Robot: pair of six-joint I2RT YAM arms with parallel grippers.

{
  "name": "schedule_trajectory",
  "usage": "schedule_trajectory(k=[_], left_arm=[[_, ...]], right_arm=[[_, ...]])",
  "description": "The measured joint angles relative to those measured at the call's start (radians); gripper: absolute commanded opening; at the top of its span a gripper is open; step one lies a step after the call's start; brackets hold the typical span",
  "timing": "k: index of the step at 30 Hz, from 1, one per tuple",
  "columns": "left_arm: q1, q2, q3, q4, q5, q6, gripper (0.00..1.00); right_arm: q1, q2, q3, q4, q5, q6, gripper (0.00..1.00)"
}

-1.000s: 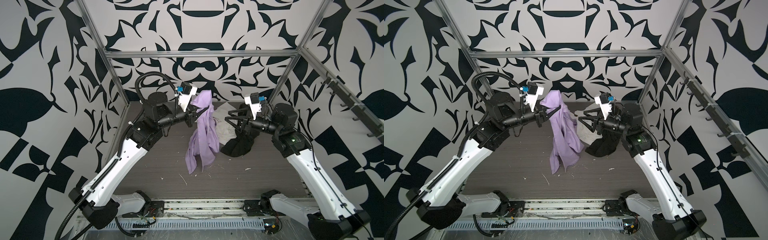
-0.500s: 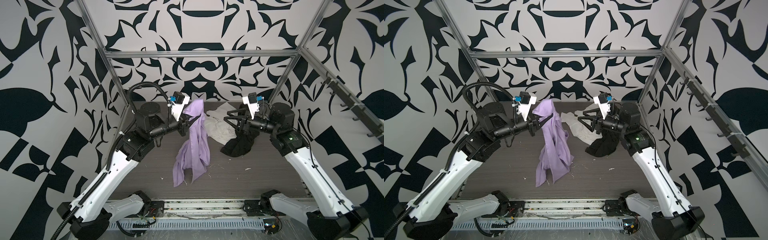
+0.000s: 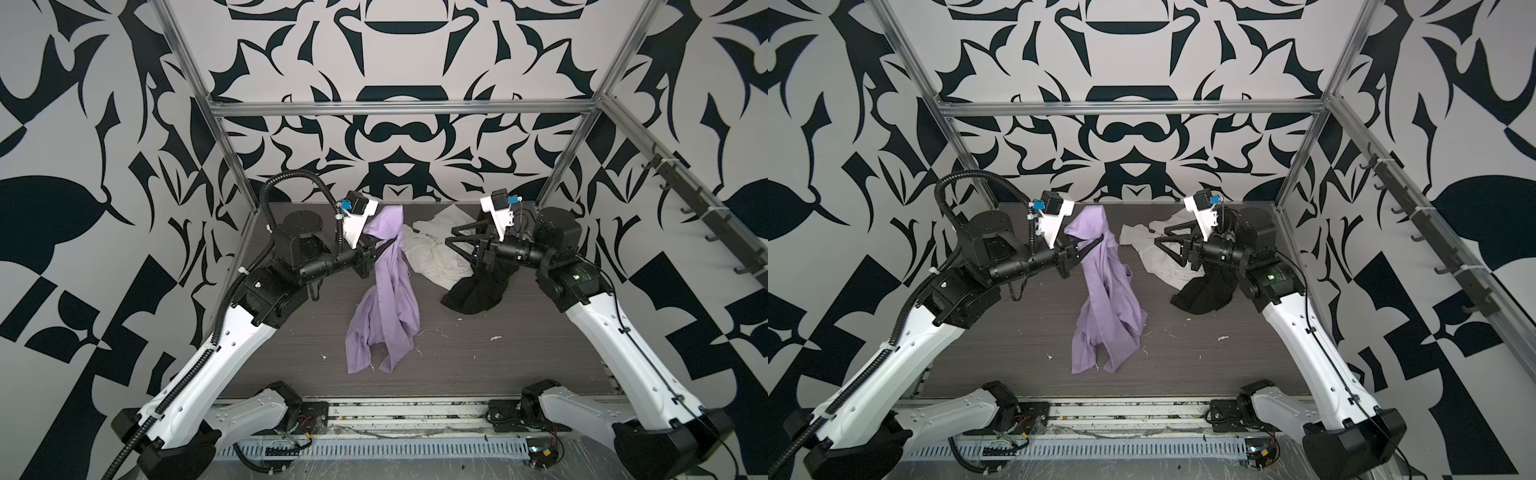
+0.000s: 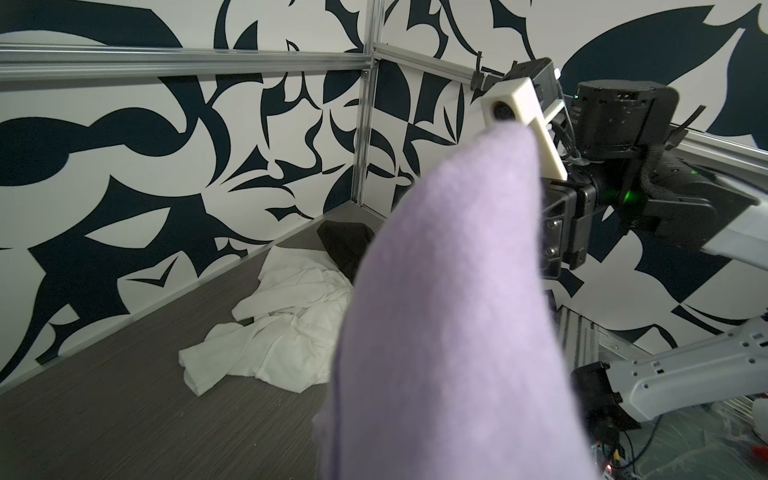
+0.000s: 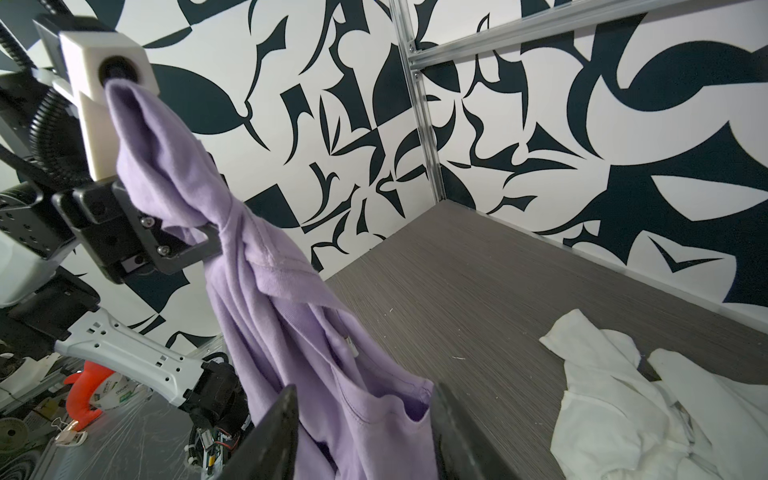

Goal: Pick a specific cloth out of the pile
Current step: 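Open the right gripper and draw it back while the left gripper holds the shirt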

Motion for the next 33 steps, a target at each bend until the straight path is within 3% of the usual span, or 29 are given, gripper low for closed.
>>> schedule_trajectory(k=[12,21,33], left_arm=[[0.000,-0.015,-0.069,-0.058,-0.034,-0.004,0.00],[0.000,0.000,-0.185,-0.049,-0.008,-0.099,0.00],[0.000,0.008,-0.208,-0.043,0.002,-0.132,0.00]], right_arm=[[0.006,0.008,-0.069,-0.001,-0.001,0.015,0.52],[0.006,0.011,-0.091,0.003,0.003,0.020,0.51],[0.006,0.005,-0.126,0.007,0.011,0.023,0.51]])
